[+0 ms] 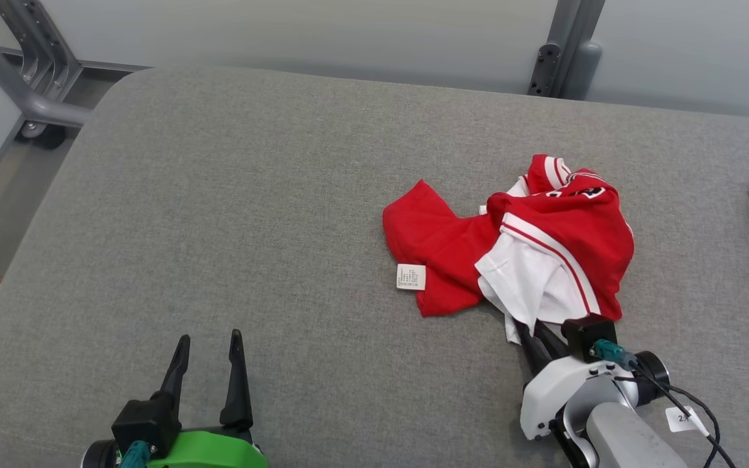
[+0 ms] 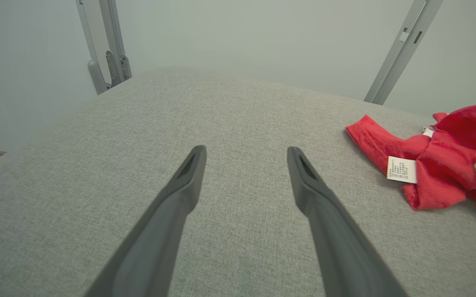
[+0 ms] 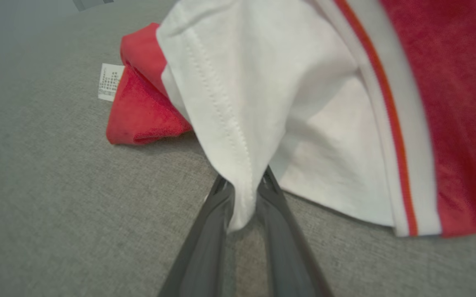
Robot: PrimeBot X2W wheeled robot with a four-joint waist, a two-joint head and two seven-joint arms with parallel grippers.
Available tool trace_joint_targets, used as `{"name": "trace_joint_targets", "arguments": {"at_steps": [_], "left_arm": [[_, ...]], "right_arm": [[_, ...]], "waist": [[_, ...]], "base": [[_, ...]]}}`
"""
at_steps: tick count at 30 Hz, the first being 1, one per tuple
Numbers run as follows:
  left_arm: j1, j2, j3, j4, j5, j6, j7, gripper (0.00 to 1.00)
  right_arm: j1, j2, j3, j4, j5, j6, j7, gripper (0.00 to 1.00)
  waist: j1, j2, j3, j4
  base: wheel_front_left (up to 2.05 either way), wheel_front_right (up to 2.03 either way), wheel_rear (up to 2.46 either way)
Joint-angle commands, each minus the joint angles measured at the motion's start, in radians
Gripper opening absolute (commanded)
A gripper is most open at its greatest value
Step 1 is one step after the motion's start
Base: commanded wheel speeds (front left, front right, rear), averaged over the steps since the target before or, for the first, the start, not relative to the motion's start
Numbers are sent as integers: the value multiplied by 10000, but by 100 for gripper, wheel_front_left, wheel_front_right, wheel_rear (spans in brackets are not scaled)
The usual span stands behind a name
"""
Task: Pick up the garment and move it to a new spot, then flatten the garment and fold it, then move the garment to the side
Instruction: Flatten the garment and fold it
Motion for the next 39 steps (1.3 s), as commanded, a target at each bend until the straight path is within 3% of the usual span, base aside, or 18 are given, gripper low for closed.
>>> {"name": "trace_joint_targets", "arguments": {"at_steps": [1, 8, 16, 21, 30, 39], "left_arm": [[7, -41, 44, 25, 63, -32, -30, 100], [106, -78, 116, 46, 156, -138, -30, 100], [78, -113, 98, 64, 268, -221, -30, 100], [23, -135, 102, 80, 292, -236, -31, 100], [-123, -152, 176, 66, 382, -287, -31, 100], [-258, -157, 293, 70, 454, -338, -30, 100]], "right_arm": [[-85, -54, -157, 37, -175, -4, -30, 0], [-149, -442, -840, -763, -737, -4, -30, 0], [-336, -1767, -1725, -2534, -1655, -4, -30, 0], [153, -2279, -1862, -3558, -2301, -4, -29, 0], [1993, -2206, -1500, -3617, -2388, -4, -30, 0], [2586, -1899, -2186, -3123, -2212, -4, -29, 0]], "waist": [[0, 0, -39, -151], [0, 0, -202, -1027], [0, 0, -281, -2057], [0, 0, -212, -2491], [0, 0, 58, -3078], [0, 0, 213, -3448]], "base": [[0, 0, 0], [0, 0, 0], [0, 0, 0], [0, 0, 0], [0, 0, 0], [0, 0, 0]]}}
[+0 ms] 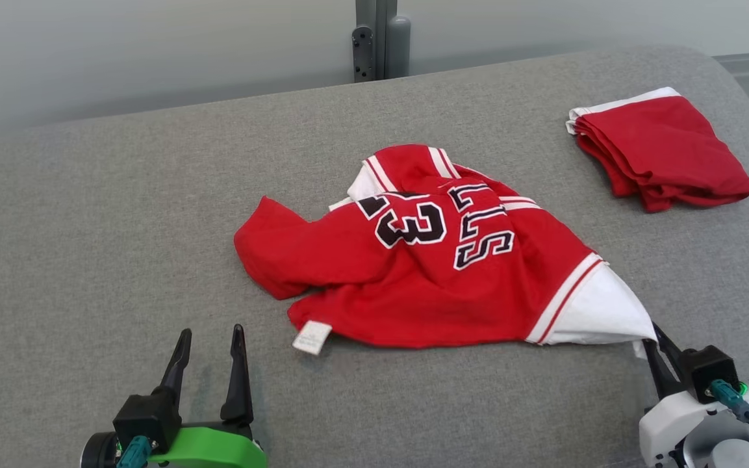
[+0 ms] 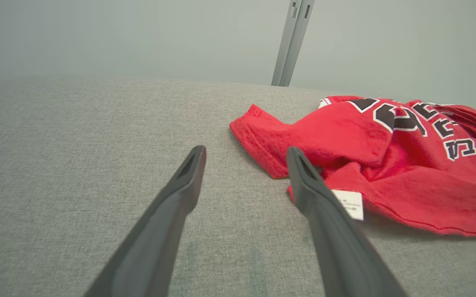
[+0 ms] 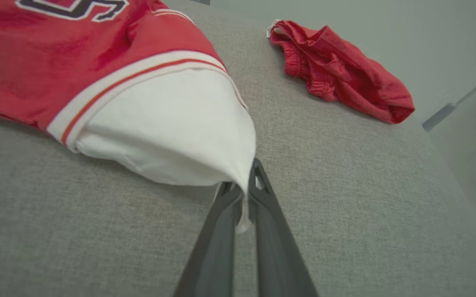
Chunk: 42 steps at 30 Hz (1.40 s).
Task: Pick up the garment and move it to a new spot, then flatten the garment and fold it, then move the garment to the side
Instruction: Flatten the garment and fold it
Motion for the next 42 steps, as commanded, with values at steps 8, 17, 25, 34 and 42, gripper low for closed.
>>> {"name": "trace_joint_targets", "arguments": {"at_steps": [8, 17, 25, 34, 42], "left_arm": [[-194, 3, 103, 40, 88, -66, -30, 100], [-439, 1, 98, 318, 47, -216, -30, 100], [-2056, 138, 203, 2058, -273, -469, 583, 100], [-3685, 162, 888, 4174, -1406, -476, 1807, 100], [-4108, 98, 548, 4658, -1827, -962, 2099, 0]], "right_arm": [[129, -11, -707, 231, -141, -4, -28, 100], [176, -71, -2061, -439, -201, -4, -27, 100], [-195, 346, -2132, -2484, 36, -4, -27, 100], [-491, 612, -1098, -3635, 68, -5, -28, 100], [-471, 546, -1019, -3849, 43, -4, -27, 100]], "waist": [[0, 0, 16, -209], [0, 0, 35, -521], [0, 0, 361, -1062], [0, 0, 947, -1622], [0, 0, 1031, -1798]], "base": [[0, 0, 0], [0, 0, 0], [0, 0, 0], [0, 0, 0], [0, 0, 0]]}}
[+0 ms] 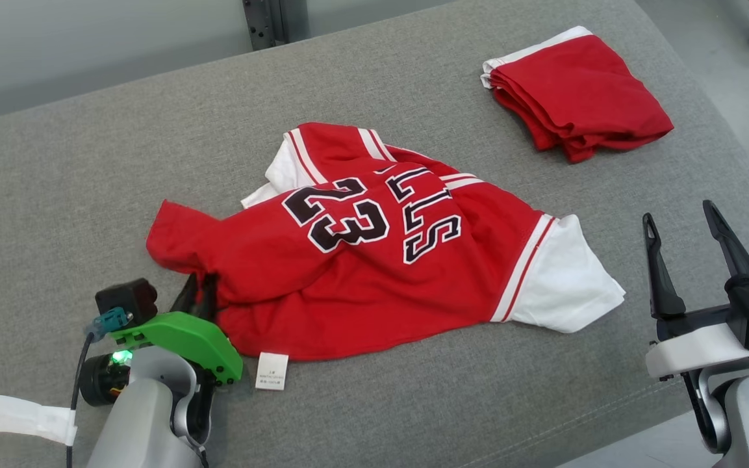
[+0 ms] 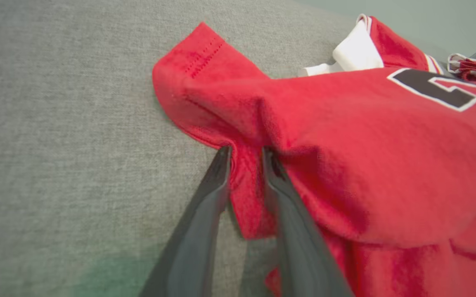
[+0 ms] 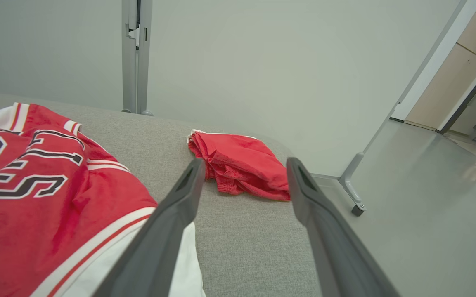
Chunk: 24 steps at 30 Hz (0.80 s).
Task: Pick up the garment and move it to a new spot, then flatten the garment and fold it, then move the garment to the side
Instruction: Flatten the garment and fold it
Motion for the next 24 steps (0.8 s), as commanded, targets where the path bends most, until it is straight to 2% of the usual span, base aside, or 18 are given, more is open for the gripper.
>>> {"name": "trace_joint_targets", "arguments": {"at_steps": [1, 6, 15, 20, 24], "left_arm": [[-151, 10, -116, 55, 35, -70, -5, 0], [-434, 132, -340, -38, 299, -92, -338, 0], [-1843, 458, -463, -870, 877, 242, -1299, 0], [-3092, 438, -683, -1118, 1166, 328, -1349, 0], [-3830, 388, -899, -734, 1313, 397, -1050, 0]], "right_arm": [[-60, -26, 8, -52, -2, -4, -27, 100], [-83, 16, 79, -66, -20, -4, -28, 100], [-278, 56, 161, -221, 41, -4, -28, 100], [-509, 161, 318, -268, 88, -4, -28, 100], [-747, 269, 484, -203, 105, -4, -27, 100]], "waist": [[0, 0, 11, -37], [0, 0, 15, -75], [0, 0, 300, -166], [0, 0, 664, -367], [0, 0, 985, -641]], "base": [[0, 0, 0], [0, 0, 0], [0, 0, 0], [0, 0, 0], [0, 0, 0]]}}
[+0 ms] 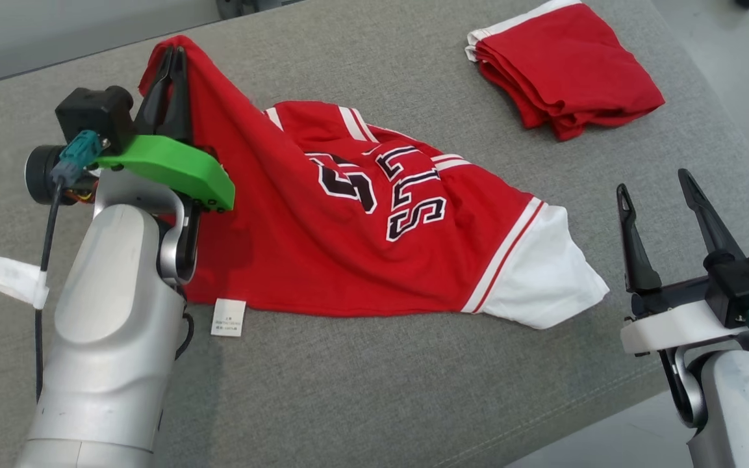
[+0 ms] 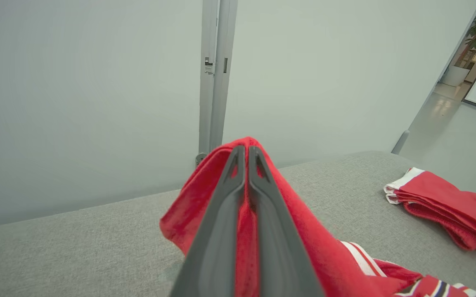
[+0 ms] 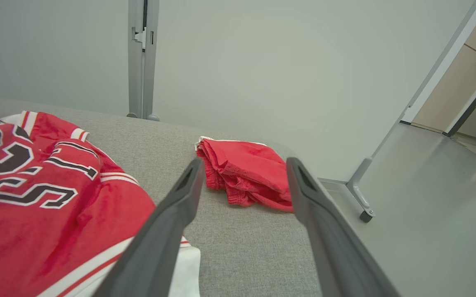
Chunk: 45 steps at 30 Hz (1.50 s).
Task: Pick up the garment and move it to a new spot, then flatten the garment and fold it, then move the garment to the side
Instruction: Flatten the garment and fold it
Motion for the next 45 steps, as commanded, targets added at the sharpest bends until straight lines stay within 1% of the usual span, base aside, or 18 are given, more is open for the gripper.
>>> {"name": "trace_joint_targets", "arguments": {"at_steps": [1, 2, 3, 4, 7, 11, 14, 19, 22, 26, 33, 37, 39, 45], "left_arm": [[-210, -8, -37, 225, 29, 50, 77, 0], [-340, 14, -89, 425, 96, 72, 80, 3], [-454, 55, -134, 607, 165, 93, 54, 29], [-542, 74, -172, 799, 217, 102, -20, 100], [-673, 62, -160, 1256, 182, 105, -299, 100], [-598, 167, -44, 1565, 100, 125, -626, 100], [-186, 166, -43, 1599, -7, 22, -769, 100], [752, 23, -101, 1194, -258, -126, -873, 100], [1603, -64, -179, 748, -385, -179, -889, 100], [2837, -111, -127, -159, -529, 8, -979, 100], [4993, -197, 104, -1706, -772, 258, -1038, 100], [5886, -263, 241, -2506, -611, 450, -1056, 100], [6303, -320, 288, -2830, -664, 455, -1051, 100], [7418, -373, 443, -3624, -378, 582, -1053, 100]], "right_arm": [[-162, 61, 45, 28, 96, -4, -27, 100], [-227, 105, 83, 48, 106, -4, -28, 100], [-265, 150, 109, 72, 112, -4, -27, 100], [-309, 197, 131, 83, 117, -4, -28, 100], [-347, 276, 76, 128, 125, -4, -27, 100], [-242, 337, -124, 140, 72, -4, -28, 100], [-133, 371, -249, 83, 43, -4, -27, 100], [47, 416, -303, 28, 18, -4, -28, 100], [185, 494, -386, -39, 38, -5, -28, 100], [287, 614, -394, -230, 98, -4, -28, 100], [570, 780, 56, -132, 201, -4, -28, 100], [643, 867, 295, 20, 318, -4, -28, 100], [727, 910, 350, 81, 378, -4, -27, 100], [987, 974, 428, 321, 543, -4, -28, 100]], "waist": [[0, 0, 317, -299], [0, 0, 398, -368], [0, 0, 476, -429], [0, 0, 540, -474], [0, 0, 655, -492], [0, 0, 589, -282], [0, 0, 391, 23], [0, 0, -34, 650], [0, 0, -297, 982], [0, 0, -652, 1278], [0, 0, -1265, 1586], [0, 0, -1586, 1806], [0, 0, -1735, 1897], [0, 0, -2201, 2145]], "base": [[0, 0, 0], [0, 0, 0], [0, 0, 0], [0, 0, 0], [0, 0, 0], [0, 0, 0], [0, 0, 0], [0, 0, 0], [0, 0, 0], [0, 0, 0], [0, 0, 0], [0, 0, 0], [0, 0, 0], [0, 0, 0]]}}
